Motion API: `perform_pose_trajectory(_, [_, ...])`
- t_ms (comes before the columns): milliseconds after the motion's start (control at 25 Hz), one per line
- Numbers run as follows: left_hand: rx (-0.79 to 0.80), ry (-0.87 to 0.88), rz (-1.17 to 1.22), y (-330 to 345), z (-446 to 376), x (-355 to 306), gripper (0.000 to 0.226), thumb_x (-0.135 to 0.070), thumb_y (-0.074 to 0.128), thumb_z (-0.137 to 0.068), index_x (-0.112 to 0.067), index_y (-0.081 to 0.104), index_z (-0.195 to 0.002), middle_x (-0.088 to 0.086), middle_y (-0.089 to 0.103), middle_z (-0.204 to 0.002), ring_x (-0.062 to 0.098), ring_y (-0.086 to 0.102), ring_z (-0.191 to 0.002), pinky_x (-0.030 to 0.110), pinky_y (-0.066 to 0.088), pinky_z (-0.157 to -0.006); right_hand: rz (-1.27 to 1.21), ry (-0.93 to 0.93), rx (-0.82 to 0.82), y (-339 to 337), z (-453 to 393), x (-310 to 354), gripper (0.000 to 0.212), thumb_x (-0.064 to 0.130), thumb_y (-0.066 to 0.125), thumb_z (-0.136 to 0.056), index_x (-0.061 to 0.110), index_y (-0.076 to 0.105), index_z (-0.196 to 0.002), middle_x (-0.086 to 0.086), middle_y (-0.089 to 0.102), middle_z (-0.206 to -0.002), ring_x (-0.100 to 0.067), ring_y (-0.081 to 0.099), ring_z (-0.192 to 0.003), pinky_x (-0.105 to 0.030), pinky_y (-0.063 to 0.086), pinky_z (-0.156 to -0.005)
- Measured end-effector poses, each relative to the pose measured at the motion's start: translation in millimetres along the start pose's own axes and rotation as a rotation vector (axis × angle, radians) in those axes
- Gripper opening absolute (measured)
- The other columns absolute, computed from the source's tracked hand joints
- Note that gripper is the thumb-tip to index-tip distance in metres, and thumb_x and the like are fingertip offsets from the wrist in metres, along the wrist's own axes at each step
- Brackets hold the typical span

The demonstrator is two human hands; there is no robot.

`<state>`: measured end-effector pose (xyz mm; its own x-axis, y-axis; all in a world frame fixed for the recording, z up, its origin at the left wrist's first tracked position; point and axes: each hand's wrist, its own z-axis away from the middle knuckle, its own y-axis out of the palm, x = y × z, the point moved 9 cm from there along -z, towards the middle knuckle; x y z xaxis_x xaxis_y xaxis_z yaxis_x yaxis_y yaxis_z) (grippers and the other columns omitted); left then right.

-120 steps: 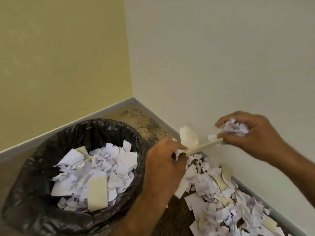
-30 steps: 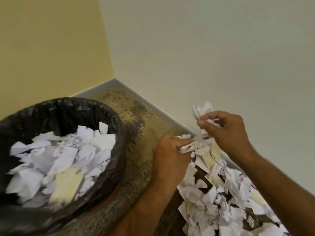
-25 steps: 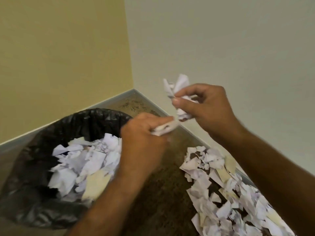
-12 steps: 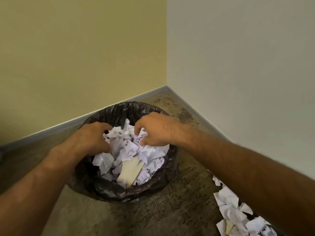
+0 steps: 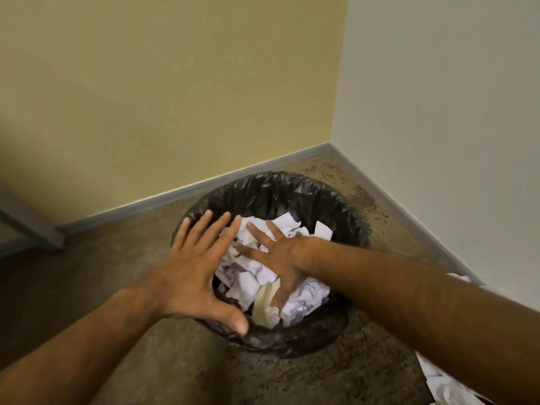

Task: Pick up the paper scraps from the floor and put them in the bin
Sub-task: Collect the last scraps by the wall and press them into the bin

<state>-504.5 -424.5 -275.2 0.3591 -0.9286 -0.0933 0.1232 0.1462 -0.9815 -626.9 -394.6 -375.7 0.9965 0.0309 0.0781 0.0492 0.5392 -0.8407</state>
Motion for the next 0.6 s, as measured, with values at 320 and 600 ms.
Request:
perform_pose_trajectory(320, [-0.018, 0.034, -0.102, -0.6, 0.6, -7.4, 0.143, -0.108, 0.013, -0.033, -0.034, -0.02, -0.151, -0.009, -0.019, -0.161, 0.016, -0.028, -0.145, 0.06, -0.015, -0.114, 0.133, 0.034, 0.079, 46.4, -45.3, -8.4, 0.131, 0.08, 0.066, -0.061, 0.051, -0.04, -0.133, 0.0, -0.052, -0.144, -0.045, -0.038, -0.134, -0.084, 0.012, -0.096])
perform_pose_trajectory(600, [-0.028, 0.031, -0.051, -4.0, 1.9, -10.2, 0.143, -0.106, 0.011, -0.033, -0.032, -0.01, -0.154, -0.008, -0.007, -0.164, 0.019, -0.021, -0.148, 0.064, -0.018, -0.111, 0.248, 0.123, 0.126, 40.2, -37.4, -8.5, 0.124, 0.054, 0.075, -0.075, 0.051, -0.032, -0.138, 0.0, -0.044, -0.15, -0.042, -0.032, -0.139, -0.08, 0.023, -0.098])
